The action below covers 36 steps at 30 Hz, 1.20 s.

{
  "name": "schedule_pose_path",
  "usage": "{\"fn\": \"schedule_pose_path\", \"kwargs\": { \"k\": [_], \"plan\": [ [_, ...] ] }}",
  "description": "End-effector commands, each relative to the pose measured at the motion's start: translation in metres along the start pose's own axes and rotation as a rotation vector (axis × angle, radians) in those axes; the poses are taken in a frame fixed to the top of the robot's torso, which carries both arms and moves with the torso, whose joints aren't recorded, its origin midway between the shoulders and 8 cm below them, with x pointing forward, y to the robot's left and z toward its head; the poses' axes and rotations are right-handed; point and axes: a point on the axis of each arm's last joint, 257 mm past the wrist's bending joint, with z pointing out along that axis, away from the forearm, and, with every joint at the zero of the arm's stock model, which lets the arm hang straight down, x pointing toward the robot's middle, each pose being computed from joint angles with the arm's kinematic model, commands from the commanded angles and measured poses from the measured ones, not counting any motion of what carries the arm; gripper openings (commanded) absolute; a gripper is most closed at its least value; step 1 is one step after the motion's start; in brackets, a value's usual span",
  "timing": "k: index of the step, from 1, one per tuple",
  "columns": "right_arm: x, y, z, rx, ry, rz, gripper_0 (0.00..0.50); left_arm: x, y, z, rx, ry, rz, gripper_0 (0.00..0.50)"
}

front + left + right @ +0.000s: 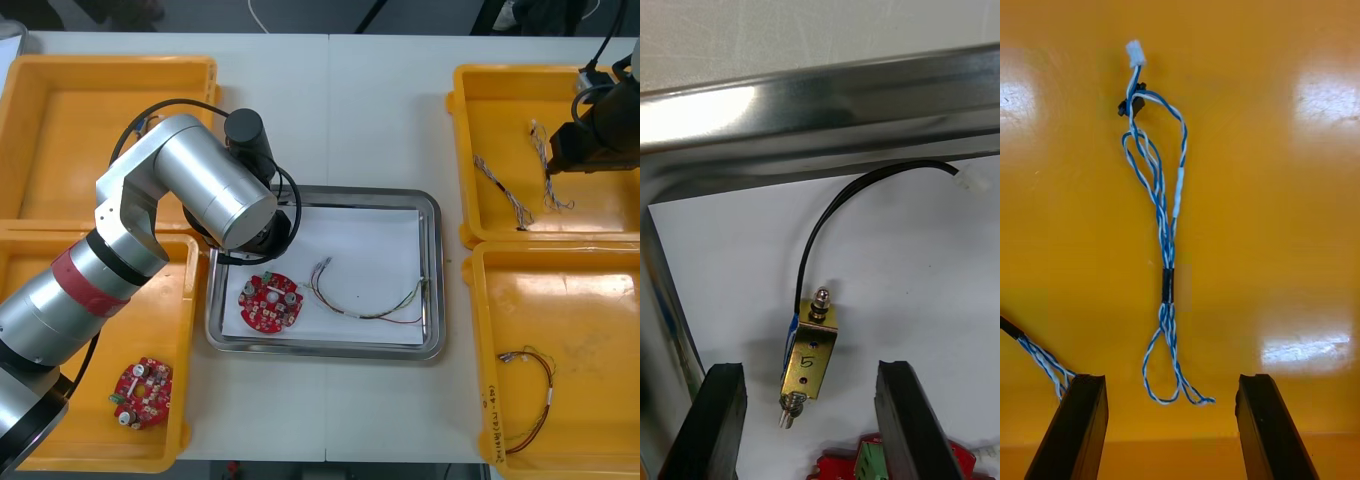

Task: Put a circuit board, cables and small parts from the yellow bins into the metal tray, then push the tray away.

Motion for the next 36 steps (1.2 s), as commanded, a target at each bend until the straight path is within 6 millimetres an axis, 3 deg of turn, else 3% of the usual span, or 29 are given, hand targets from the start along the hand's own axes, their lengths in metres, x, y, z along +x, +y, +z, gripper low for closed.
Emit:
{"fn": "schedule_pose_path", "kwargs": {
  "k": [1,8,17,28,36],
  "plan": [
    [-0.032,0.017,-0.014,-0.004,-0.076,-0.054,0.5,0.001,-0.006,-0.005,0.011,-0.02,0.035,0.5],
    [-0.037,0.016,0.001,-0.015,-0.092,-0.035,0.5,-0.004,0.001,-0.027,0.012,-0.028,0.021,0.5],
    [-0.029,0.016,0.02,-0.03,-0.069,-0.005,0.5,-0.017,0.022,-0.079,0.045,-0.041,-0.029,0.5],
    [-0.031,0.024,0.026,-0.045,-0.082,0.026,0.5,-0.045,0.077,-0.125,0.051,-0.072,-0.118,0.5],
    [-0.024,0.023,0.041,-0.063,-0.067,0.066,0.5,-0.07,0.124,-0.13,-0.011,-0.074,-0.152,0.5]
  ]
}}
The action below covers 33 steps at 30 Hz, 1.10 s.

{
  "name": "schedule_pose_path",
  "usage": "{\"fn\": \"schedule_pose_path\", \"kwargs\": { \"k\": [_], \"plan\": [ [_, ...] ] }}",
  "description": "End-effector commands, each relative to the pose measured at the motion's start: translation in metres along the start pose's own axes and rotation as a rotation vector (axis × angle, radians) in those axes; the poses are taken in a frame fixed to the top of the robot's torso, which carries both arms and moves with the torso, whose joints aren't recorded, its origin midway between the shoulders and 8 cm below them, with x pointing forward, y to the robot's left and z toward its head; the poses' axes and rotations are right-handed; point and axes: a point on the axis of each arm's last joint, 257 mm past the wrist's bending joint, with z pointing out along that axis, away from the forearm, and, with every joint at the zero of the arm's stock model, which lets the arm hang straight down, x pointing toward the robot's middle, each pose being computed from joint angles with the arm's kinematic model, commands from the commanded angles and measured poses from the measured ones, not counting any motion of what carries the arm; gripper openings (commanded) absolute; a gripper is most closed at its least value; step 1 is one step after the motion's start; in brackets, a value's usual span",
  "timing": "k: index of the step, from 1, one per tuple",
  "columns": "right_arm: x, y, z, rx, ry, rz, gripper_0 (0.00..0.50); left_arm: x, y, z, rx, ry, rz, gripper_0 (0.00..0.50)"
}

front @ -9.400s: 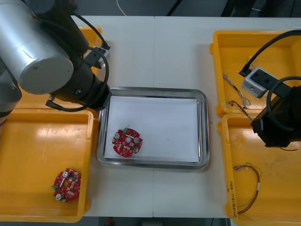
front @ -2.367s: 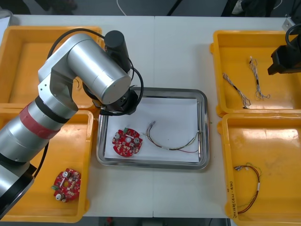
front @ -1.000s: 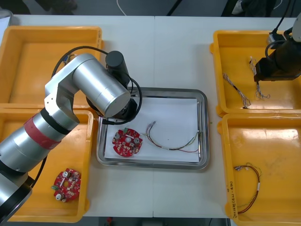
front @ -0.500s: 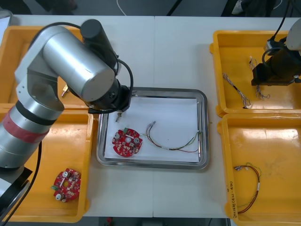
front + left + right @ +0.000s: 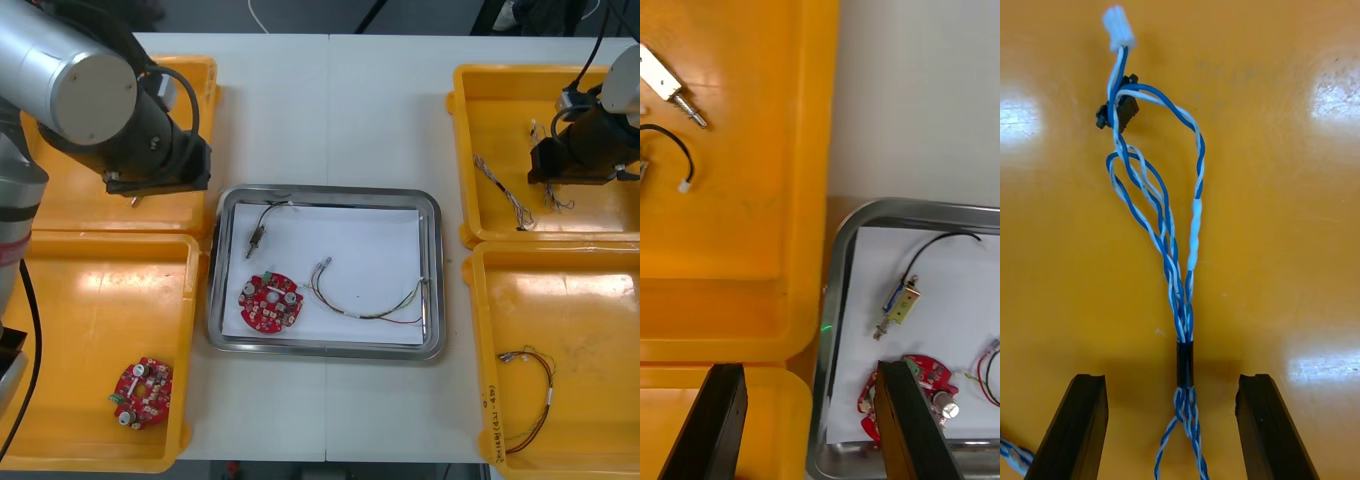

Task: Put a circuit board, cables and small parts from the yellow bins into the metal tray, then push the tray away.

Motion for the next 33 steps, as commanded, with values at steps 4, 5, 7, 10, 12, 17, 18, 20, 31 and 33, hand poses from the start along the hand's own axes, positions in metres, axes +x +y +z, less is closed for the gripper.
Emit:
{"fn": "schedule_pose_path", "kwargs": {
  "k": [4,5,7,10,12,17,18,20,31,33],
  "plan": [
    [-0.015,0.018,0.0,-0.043,-0.025,0.031,0.5,-0.054,0.046,-0.022,-0.071,-0.036,0.098,0.5],
    [-0.014,0.019,0.002,-0.047,-0.024,0.036,0.5,-0.059,0.052,-0.023,-0.072,-0.033,0.099,0.5],
    [-0.012,0.019,0.004,-0.051,-0.02,0.044,0.5,-0.067,0.058,-0.024,-0.075,-0.033,0.103,0.5],
    [-0.008,0.018,0.008,-0.053,-0.009,0.059,0.5,-0.081,0.067,-0.022,-0.077,-0.035,0.111,0.5],
    [-0.006,0.018,0.008,-0.051,-0.002,0.062,0.5,-0.094,0.073,-0.02,-0.076,-0.049,0.122,0.5],
    [0.0,0.018,0.008,-0.053,0.022,0.071,0.461,-0.119,0.083,-0.015,-0.086,-0.084,0.156,0.5],
    [0.002,0.017,0.009,-0.052,0.027,0.072,0.405,-0.124,0.084,-0.013,-0.083,-0.091,0.164,0.5],
    [0.003,0.015,0.009,-0.05,0.03,0.07,0.33,-0.133,0.086,-0.012,-0.076,-0.106,0.176,0.5],
    [0.01,0.004,0.006,-0.039,0.049,0.057,0.0,-0.171,0.101,-0.004,-0.096,-0.155,0.307,0.5],
    [0.005,0.001,-0.001,-0.035,0.043,0.049,0.0,-0.178,0.103,-0.002,-0.102,-0.17,0.329,0.5]
  ]
}}
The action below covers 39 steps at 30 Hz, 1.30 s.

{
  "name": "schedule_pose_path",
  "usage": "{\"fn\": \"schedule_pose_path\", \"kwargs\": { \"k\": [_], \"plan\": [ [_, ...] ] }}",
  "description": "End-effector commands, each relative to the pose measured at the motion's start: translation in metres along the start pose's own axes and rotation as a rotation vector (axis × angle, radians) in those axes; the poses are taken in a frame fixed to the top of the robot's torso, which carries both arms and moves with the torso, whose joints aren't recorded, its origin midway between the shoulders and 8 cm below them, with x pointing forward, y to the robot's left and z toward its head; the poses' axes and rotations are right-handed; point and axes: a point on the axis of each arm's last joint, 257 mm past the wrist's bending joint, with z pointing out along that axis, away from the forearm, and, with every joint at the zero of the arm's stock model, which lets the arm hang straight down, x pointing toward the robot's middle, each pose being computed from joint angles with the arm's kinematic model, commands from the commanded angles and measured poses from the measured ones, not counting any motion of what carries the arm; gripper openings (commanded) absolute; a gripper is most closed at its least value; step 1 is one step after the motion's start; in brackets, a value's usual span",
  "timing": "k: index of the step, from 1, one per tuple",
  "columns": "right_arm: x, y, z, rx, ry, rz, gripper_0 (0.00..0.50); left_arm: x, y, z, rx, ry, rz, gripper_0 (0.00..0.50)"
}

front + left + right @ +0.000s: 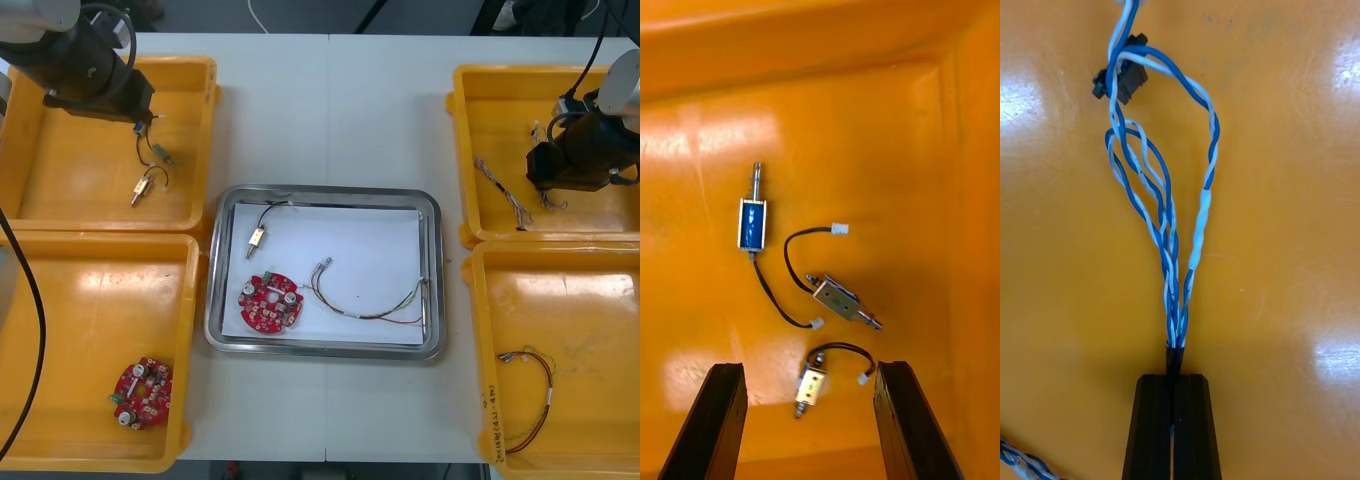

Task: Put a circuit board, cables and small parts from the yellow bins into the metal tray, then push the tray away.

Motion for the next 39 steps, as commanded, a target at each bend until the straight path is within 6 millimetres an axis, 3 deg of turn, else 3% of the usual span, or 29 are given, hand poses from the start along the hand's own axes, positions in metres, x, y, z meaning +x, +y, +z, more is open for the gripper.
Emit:
{"fn": "schedule_pose_path", "kwargs": {
  "k": [1,9,18,26,32,39],
  "plan": [
    [-0.003,-0.004,-0.014,-0.002,0.007,0.003,0.0,-0.047,0.026,-0.03,-0.045,-0.111,0.085,0.5],
    [-0.015,-0.002,-0.07,0.026,0.001,-0.058,0.0,-0.064,0.042,-0.011,-0.063,-0.174,0.141,0.5],
    [0.001,0.006,-0.128,0.038,0.054,-0.096,0.0,-0.074,0.054,0.007,-0.082,-0.233,0.168,0.5],
    [-0.024,0.026,-0.164,0.031,-0.08,-0.169,0.0,-0.081,0.046,0.033,-0.079,-0.29,0.162,0.5],
    [-0.027,0.062,-0.176,-0.025,-0.125,-0.274,0.0,-0.078,0.041,0.042,-0.079,-0.284,0.174,0.5],
    [-0.011,0.115,-0.181,-0.052,-0.16,-0.464,0.0,-0.075,0.028,0.051,-0.068,-0.277,0.186,0.5]
  ]
}}
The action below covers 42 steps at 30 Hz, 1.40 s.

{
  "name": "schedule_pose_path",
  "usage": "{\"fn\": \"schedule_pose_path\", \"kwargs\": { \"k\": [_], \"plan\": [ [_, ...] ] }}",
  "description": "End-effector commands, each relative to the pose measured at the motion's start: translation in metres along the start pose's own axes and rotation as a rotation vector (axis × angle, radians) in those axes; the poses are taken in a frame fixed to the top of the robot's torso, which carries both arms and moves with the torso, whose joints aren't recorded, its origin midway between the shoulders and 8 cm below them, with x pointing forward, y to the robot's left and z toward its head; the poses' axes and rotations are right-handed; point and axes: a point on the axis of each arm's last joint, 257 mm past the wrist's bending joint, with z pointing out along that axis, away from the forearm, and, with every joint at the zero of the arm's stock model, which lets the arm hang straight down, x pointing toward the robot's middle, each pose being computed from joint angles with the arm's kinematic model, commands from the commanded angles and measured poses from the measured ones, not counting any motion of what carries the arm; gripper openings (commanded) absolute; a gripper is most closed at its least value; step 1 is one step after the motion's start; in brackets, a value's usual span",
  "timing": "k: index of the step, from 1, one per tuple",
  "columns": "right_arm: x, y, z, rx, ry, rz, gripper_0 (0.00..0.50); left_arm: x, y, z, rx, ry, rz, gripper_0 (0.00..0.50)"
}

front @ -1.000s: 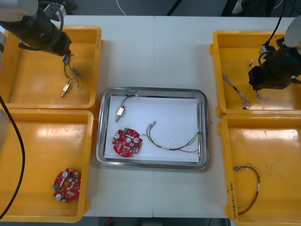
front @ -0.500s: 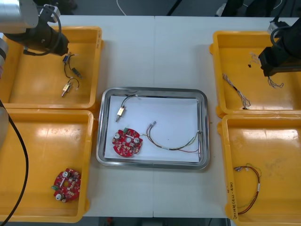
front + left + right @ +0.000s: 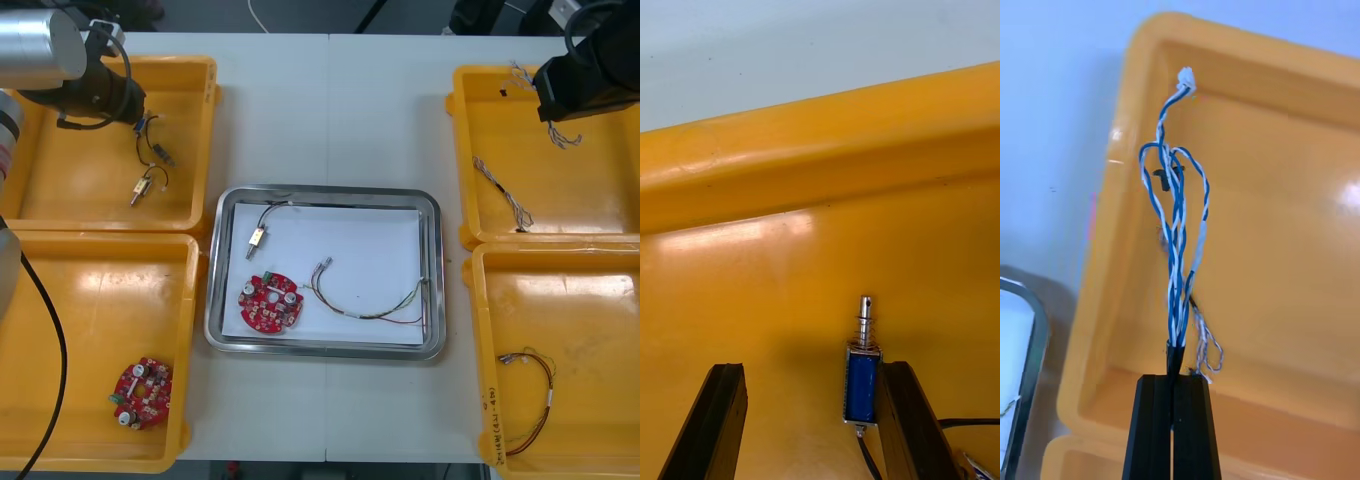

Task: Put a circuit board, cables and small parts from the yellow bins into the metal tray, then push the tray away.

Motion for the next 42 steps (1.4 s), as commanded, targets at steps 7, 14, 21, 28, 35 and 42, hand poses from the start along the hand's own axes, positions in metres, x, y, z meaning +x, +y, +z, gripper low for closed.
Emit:
{"fn": "schedule_pose_path", "kwargs": {
  "k": [7,14,21,28,35,42],
  "plan": [
    [0.004,0.073,-0.015,-0.012,-0.06,-0.315,0.0,-0.029,-0.026,-0.003,0.021,-0.061,0.163,0.5],
    [0.019,0.129,-0.015,-0.07,-0.056,-0.525,0.0,-0.016,-0.034,0.007,0.028,-0.055,0.179,0.5],
    [0.043,0.168,-0.008,-0.106,-0.024,-0.707,0.0,0.0,-0.035,0.017,0.029,-0.047,0.19,0.5],
    [0.062,0.194,0.006,-0.095,0.007,-0.919,0.0,0.014,-0.033,0.026,0.03,-0.044,0.183,0.5],
    [0.069,0.216,0.021,-0.065,0.016,-1.073,0.0,0.025,-0.032,0.03,0.03,-0.031,0.177,0.5],
    [0.081,0.231,0.056,-0.077,0.049,-1.126,0.0,0.027,-0.03,0.03,0.028,-0.03,0.173,0.0]
  ]
}}
